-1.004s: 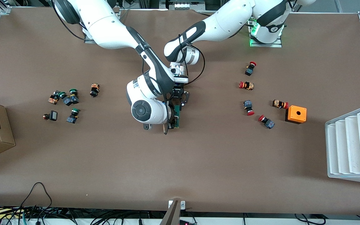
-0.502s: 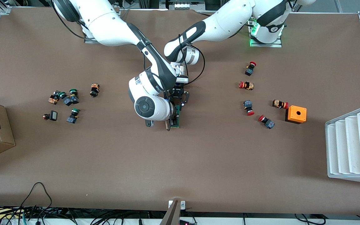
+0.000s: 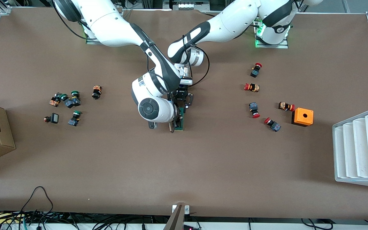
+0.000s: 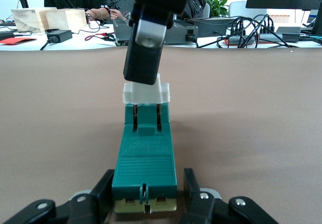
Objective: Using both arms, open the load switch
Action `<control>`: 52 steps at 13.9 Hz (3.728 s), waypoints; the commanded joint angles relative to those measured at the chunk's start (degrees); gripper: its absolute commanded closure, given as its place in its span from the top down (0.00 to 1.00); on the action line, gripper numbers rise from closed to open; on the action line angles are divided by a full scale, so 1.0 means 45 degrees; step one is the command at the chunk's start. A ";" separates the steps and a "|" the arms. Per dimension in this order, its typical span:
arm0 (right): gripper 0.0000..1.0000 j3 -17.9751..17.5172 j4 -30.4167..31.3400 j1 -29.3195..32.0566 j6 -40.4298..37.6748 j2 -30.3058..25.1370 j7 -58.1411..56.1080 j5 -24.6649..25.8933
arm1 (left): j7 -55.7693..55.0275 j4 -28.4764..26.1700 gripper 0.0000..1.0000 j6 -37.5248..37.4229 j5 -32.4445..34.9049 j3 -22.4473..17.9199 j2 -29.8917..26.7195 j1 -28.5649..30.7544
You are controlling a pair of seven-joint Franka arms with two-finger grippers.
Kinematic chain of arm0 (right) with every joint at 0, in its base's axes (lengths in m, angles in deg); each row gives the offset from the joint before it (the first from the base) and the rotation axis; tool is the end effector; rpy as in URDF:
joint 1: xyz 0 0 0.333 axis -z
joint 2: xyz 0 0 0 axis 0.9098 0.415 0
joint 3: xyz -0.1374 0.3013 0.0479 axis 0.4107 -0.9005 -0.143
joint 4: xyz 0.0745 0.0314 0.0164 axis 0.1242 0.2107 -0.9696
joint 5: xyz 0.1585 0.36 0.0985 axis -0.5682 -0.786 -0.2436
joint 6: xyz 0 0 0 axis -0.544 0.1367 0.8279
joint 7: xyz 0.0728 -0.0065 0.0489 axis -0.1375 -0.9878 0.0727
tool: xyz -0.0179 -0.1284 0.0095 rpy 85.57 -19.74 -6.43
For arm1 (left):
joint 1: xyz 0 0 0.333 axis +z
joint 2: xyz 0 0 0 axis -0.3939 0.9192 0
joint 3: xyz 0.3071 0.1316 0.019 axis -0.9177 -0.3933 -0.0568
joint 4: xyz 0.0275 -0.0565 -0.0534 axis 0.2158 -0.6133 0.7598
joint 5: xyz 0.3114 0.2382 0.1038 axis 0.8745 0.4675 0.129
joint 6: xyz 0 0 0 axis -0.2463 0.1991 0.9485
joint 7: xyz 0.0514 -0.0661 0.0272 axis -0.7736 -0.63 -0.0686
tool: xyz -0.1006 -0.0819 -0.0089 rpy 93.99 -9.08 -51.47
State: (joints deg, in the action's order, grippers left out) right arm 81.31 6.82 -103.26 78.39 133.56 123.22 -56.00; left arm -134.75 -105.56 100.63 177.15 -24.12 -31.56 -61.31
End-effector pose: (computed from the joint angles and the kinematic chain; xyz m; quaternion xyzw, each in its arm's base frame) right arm 0.6125 0.4833 0.2283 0.7372 -0.6533 -0.1724 0.0011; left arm 0.3870 -0.5574 0.0587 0.8319 -0.0123 0.5544 0.0205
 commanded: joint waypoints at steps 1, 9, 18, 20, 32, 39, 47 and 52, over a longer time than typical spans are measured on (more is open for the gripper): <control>0.22 -0.0151 0.0717 0.0037 0.0108 -0.0471 -0.0146 0.0255 | -0.0293 0.0778 0.60 0.0372 0.0475 -0.0241 0.0822 0.0032; 0.22 -0.0503 0.1400 -0.0022 0.0498 -0.0686 -0.0068 0.0646 | -0.0293 0.0797 0.60 0.0391 0.0475 -0.0241 0.0841 0.0032; 0.22 -0.0581 0.1518 -0.0081 0.0537 -0.0686 -0.0048 0.0744 | -0.0293 0.0778 0.60 0.0391 0.0475 -0.0260 0.0841 0.0051; 0.22 -0.0581 0.1634 -0.0081 0.0634 -0.0686 -0.0048 0.0744 | -0.0293 0.0778 0.60 0.0391 0.0475 -0.0260 0.0841 0.0051; 0.22 -0.0678 0.1948 -0.0042 0.0967 -0.0647 -0.0048 0.0978 | -0.0293 0.0778 0.60 0.0391 0.0456 -0.0280 0.0822 0.0051; 0.99 -0.1050 0.1811 0.2104 -0.0475 -0.2636 -0.2503 0.1094 | -0.0293 0.0778 0.64 0.0391 0.0456 -0.0280 0.0822 0.0051; 0.99 -0.1050 0.1948 0.3413 -0.1256 -0.3790 -0.5433 0.1583 | -0.0176 0.0739 1.00 0.0586 0.0242 -0.0183 0.0218 0.0246; 0.99 -0.1050 0.2999 0.4234 -0.1981 -0.5291 -0.8284 0.2479 | 0.0955 0.0505 1.00 0.0606 -0.1922 0.0869 -0.0874 0.0538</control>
State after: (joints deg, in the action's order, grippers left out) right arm 77.78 14.52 -85.95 69.59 115.04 90.36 -47.66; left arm -133.48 -101.98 102.42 172.75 -22.70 -31.53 -60.02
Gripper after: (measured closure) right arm 0.009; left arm 0.000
